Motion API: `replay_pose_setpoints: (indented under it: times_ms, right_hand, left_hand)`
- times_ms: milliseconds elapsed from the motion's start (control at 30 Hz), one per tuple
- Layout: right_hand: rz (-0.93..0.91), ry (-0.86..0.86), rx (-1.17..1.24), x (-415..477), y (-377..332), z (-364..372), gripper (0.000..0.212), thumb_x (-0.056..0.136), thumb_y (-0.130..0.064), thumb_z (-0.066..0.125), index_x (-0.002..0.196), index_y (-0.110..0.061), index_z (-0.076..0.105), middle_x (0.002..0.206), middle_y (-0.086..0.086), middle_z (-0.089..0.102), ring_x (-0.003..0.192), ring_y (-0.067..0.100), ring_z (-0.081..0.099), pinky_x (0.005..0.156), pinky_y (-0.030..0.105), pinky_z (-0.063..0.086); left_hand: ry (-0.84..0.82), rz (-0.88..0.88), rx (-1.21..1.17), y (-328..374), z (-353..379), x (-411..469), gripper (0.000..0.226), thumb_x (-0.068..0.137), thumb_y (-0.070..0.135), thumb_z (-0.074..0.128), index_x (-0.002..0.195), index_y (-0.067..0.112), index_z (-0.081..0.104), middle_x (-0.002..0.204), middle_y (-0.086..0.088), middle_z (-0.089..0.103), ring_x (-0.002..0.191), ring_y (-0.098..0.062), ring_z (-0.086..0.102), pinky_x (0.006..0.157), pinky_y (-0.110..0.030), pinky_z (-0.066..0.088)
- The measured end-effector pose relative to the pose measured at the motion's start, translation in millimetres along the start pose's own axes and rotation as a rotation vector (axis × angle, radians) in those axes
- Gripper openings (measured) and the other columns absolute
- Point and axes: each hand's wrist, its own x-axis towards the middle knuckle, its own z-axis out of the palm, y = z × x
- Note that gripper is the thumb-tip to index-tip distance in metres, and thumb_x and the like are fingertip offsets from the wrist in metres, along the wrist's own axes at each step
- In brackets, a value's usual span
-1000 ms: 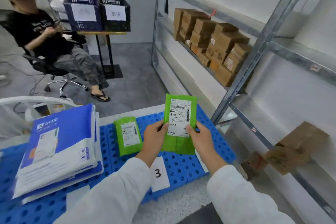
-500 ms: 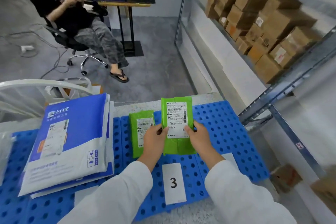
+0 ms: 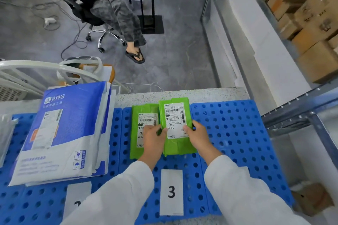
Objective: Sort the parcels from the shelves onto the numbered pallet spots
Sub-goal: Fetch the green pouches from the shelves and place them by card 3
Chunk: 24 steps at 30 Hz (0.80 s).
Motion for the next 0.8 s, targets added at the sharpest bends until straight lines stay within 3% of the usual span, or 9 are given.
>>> replay_pose_setpoints:
  times_ms: [67, 233, 300, 367, 433, 633, 800]
  right_hand:
    - [0.036, -0.01, 0.027, 10.1, 6.6, 3.2, 0.045, 0.094, -0.031, 0.059, 0.137, -0.017, 0.053, 0.135, 0.003, 0.057, 0.119, 0.022, 0.057, 0.102, 0.045, 0.048]
    - [0.066, 0.004, 0.038, 20.1, 11.7, 7.8, 0.048, 0.095, -0.029, 0.058, 0.14, -0.015, 0.049, 0.137, 0.002, 0.053, 0.121, 0.022, 0.054, 0.103, 0.045, 0.046]
    - [0.041, 0.029, -0.004, 21.7, 10.2, 10.0, 0.043, 0.096, -0.029, 0.057, 0.137, -0.014, 0.052, 0.134, 0.003, 0.054, 0.118, 0.021, 0.054, 0.101, 0.041, 0.047]
    - [0.017, 0.047, -0.084, 24.1, 9.3, 12.7, 0.035, 0.096, -0.029, 0.056, 0.127, -0.014, 0.058, 0.126, 0.005, 0.053, 0.108, 0.019, 0.054, 0.093, 0.034, 0.046]
    - [0.01, 0.04, -0.16, 24.9, 7.7, 15.7, 0.029, 0.096, -0.029, 0.056, 0.12, -0.013, 0.06, 0.121, 0.008, 0.048, 0.104, 0.021, 0.052, 0.09, 0.033, 0.044]
    - [-0.015, 0.013, -0.284, 24.0, 6.8, 17.9, 0.026, 0.097, -0.025, 0.055, 0.116, -0.008, 0.058, 0.122, 0.01, 0.042, 0.11, 0.027, 0.05, 0.093, 0.035, 0.042]
    - [-0.019, -0.033, -0.388, 15.5, 1.9, 14.0, 0.037, 0.097, -0.034, 0.053, 0.125, -0.01, 0.052, 0.125, 0.008, 0.042, 0.109, 0.025, 0.052, 0.092, 0.035, 0.044]
  left_hand:
    - [0.045, -0.041, 0.099, -6.9, 5.4, 4.0, 0.04, 0.092, 0.035, 0.062, 0.123, 0.009, 0.064, 0.125, -0.009, 0.043, 0.114, -0.021, 0.039, 0.092, -0.018, 0.024]
    - [0.085, 0.016, 0.175, -16.2, 9.7, 12.8, 0.038, 0.091, 0.036, 0.063, 0.12, 0.013, 0.066, 0.111, -0.001, 0.036, 0.102, -0.014, 0.029, 0.094, -0.018, 0.022]
    - [0.103, 0.032, 0.157, -16.2, 10.4, 13.6, 0.03, 0.09, 0.032, 0.065, 0.116, 0.016, 0.067, 0.105, 0.002, 0.038, 0.1, -0.014, 0.033, 0.09, -0.019, 0.025]
    - [0.158, 0.052, 0.057, -15.7, 10.7, 13.3, 0.019, 0.086, 0.02, 0.07, 0.104, 0.021, 0.064, 0.097, 0.004, 0.045, 0.097, -0.02, 0.045, 0.088, -0.025, 0.038]
    - [0.199, 0.052, -0.034, -16.4, 11.1, 14.0, 0.022, 0.082, 0.009, 0.072, 0.092, 0.021, 0.057, 0.089, 0.007, 0.048, 0.092, -0.023, 0.051, 0.083, -0.033, 0.047]
    - [0.169, 0.076, -0.061, -21.0, 9.0, 17.1, 0.019, 0.082, 0.01, 0.073, 0.089, 0.023, 0.061, 0.097, 0.003, 0.052, 0.095, -0.02, 0.053, 0.085, -0.027, 0.046]
    - [0.108, 0.112, -0.016, -24.2, 4.2, 14.5, 0.017, 0.084, 0.013, 0.071, 0.095, 0.024, 0.064, 0.101, 0.001, 0.05, 0.099, -0.018, 0.051, 0.09, -0.025, 0.044]
